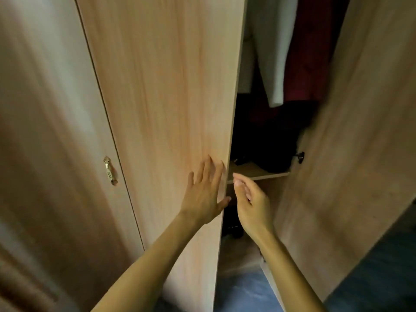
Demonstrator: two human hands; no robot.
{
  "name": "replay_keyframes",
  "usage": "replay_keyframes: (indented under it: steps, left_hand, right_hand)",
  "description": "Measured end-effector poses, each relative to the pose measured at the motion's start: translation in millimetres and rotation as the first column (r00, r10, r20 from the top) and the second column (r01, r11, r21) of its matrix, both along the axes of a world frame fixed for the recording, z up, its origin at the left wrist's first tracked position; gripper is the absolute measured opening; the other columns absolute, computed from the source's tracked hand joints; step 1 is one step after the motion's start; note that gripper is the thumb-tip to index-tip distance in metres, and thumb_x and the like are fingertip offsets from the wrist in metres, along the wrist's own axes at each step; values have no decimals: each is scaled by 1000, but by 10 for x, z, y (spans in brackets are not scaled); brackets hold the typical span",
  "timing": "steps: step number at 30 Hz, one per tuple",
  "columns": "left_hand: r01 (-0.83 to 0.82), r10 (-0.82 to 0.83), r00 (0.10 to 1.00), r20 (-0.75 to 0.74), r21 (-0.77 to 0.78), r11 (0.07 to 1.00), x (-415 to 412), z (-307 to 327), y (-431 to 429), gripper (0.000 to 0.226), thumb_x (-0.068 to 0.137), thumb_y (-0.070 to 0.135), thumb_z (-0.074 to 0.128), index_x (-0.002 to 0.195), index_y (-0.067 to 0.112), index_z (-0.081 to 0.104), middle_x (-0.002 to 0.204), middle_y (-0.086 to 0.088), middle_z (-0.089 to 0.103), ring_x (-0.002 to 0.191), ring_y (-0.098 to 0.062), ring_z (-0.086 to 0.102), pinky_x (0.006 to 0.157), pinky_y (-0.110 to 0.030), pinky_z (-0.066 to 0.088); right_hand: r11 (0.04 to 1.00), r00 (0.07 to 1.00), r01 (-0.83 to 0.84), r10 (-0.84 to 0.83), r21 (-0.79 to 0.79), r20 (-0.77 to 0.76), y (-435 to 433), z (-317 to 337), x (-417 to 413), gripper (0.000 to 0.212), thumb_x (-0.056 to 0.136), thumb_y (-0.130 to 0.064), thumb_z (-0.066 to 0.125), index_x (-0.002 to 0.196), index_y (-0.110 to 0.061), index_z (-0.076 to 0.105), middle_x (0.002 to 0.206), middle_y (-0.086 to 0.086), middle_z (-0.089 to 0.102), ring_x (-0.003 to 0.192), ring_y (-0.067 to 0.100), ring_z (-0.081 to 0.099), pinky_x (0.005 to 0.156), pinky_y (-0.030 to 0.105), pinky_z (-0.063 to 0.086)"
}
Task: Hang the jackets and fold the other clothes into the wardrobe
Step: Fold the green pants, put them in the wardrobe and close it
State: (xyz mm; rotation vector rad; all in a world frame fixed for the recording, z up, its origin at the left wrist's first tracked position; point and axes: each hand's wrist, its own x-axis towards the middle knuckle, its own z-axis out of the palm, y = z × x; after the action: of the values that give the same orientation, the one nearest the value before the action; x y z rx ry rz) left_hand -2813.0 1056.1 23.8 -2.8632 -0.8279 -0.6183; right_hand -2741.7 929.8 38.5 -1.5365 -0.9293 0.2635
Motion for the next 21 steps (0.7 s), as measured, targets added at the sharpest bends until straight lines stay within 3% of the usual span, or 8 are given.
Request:
replay_keyframes:
  steps: [3, 7, 14, 21]
  left_hand:
    - [-27, 30, 997, -70, 31, 999, 451, 4, 317, 92, 84, 68, 42, 149, 25, -7, 157, -12, -15, 145, -34, -6, 114, -55, 15]
    - [-72, 71, 993, -95, -7, 997, 958, 11, 637, 100, 81, 65, 51, 146, 27, -15, 155, -11, -22, 144, -35, -8, 115, -53, 14]
    - [-148, 139, 985, -107, -86, 985, 1487, 71, 1015, 104, 79, 53, 59, 145, 28, -18, 155, -10, -21, 144, -37, 1, 110, -48, 31]
    - [-200, 183, 974, -130, -126, 972, 1620, 239, 1144, 86, 89, 46, 52, 148, 26, -8, 157, -9, -15, 144, -35, -1, 114, -53, 15]
  right_hand:
    - [1000, 1000, -3, 3, 23, -20, 116, -32, 296, 21, 98, -31, 46, 115, -40, 55, 111, -28, 58, 105, -15, 52, 80, 2, 40]
    - [1000, 999, -18, 19, 18, -37, 370, -102, 815, 23, 97, -36, 45, 118, -41, 54, 114, -27, 57, 107, -12, 52, 79, 3, 40]
    - [999, 999, -36, 36, -15, -1, 903, -127, 1605, 30, 97, -37, 45, 125, -32, 55, 121, -18, 57, 112, -5, 50, 91, 13, 38]
    - [997, 994, -76, 76, -13, 72, 1190, -72, 1912, 30, 97, -35, 46, 124, -29, 57, 121, -18, 58, 113, -4, 51, 98, 22, 42]
